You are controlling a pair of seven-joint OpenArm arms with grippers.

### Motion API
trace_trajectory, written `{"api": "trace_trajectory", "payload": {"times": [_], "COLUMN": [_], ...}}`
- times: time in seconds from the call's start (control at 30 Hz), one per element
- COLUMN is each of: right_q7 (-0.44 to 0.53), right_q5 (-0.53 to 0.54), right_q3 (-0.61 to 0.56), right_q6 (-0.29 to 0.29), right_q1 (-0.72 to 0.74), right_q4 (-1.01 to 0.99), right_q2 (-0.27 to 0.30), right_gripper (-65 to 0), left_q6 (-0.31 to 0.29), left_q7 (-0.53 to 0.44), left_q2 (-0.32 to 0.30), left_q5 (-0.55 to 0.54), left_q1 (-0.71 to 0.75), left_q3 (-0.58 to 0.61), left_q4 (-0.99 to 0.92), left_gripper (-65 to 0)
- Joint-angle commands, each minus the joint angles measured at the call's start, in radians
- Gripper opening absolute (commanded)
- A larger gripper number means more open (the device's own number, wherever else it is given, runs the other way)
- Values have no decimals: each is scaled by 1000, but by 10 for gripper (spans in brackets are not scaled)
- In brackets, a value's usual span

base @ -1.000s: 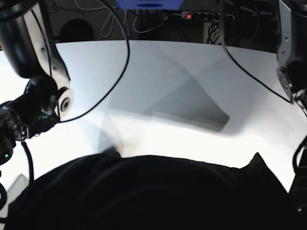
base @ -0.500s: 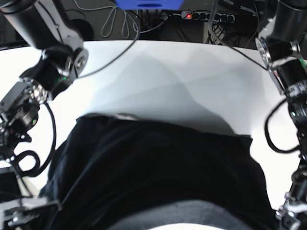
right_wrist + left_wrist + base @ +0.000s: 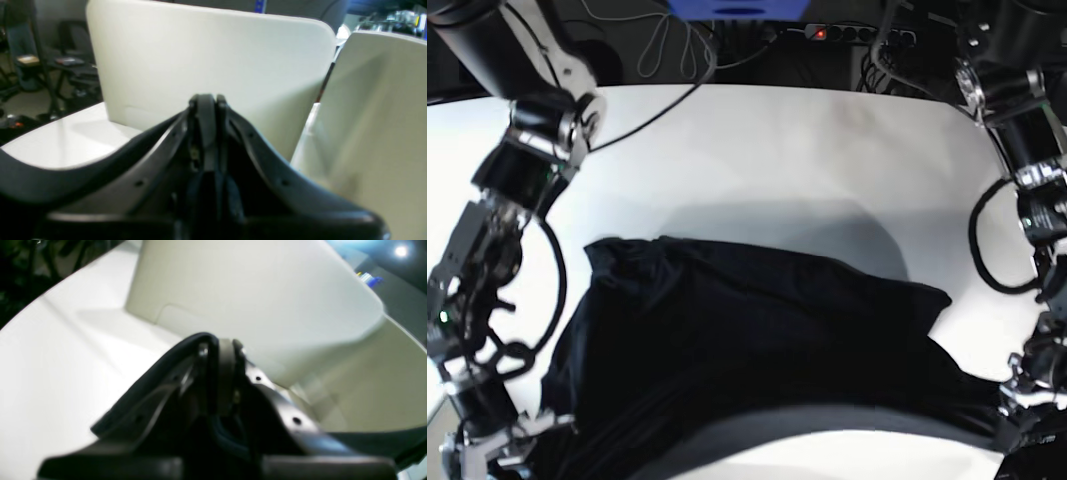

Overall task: Layout the t-shirt on the table in an organized manner, then fold the t-shirt properly
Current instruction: 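Lower the shirt onto the table with both grippers and release, then raise both grippers and grasp the shirt's bunched end with the right gripper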

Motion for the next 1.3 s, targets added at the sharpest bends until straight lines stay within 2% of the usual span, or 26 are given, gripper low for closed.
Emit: {"api": "trace_trajectory", "payload": {"times": [0.0, 0.2, 0.33, 0.4, 0.53, 0.63, 0.67, 0.73, 0.87, 0.93, 1.03, 1.13, 1.2, 1.27], "right_q7": [21, 31, 110, 151, 205, 217, 214, 212, 211, 212, 212, 211, 182, 139], "right_q5": [9, -117, -184, -213, -313, -376, -377, -377, -377, -377, -374, -374, -373, -371], "right_q3": [-2, -2, -36, -42, -43, -40, -43, -43, -43, -39, -36, -36, -36, -34], "right_q6": [-4, -4, -4, -4, -4, -73, -85, -86, -88, -88, -88, -88, -88, -88], "right_q1": [59, 200, 289, 309, 356, 392, 404, 416, 406, 361, 295, 183, 73, -42], "right_q4": [-35, -359, -603, -684, -822, -890, -908, -931, -931, -908, -822, -682, -552, -415], "right_q2": [7, 16, 13, 14, 18, 39, 44, 60, 87, 103, 113, 110, 110, 105], "right_gripper": [-650, -650, -650, -650, -650, -650, -627, -545, -334, -263, -240, -240, -240, -240], "left_q6": [-13, -13, -13, -13, -13, -13, -11, -11, -14, -14, -14, -14, -13, -7], "left_q7": [-30, -30, -47, -107, -291, -356, -360, -362, -357, -362, -363, -359, -357, -357], "left_q2": [-14, -9, -4, 3, 26, 29, 29, 29, 23, 22, 3, -26, -38, -66], "left_q5": [-18, -16, 19, 34, 85, 122, 123, 128, 123, 123, 122, 120, 120, 119], "left_q1": [-61, -192, -297, -321, -377, -447, -470, -502, -515, -510, -478, -398, -300, -182], "left_q3": [-2, 1, 92, 133, 247, 346, 366, 386, 391, 389, 388, 386, 383, 351], "left_q4": [-24, -300, -507, -568, -729, -863, -907, -983, -1026, -1026, -1003, -881, -748, -607], "left_gripper": [-648, -648, -648, -648, -645, -644, -634, -581, -375, -268, -138, -51, -20, -16]}}
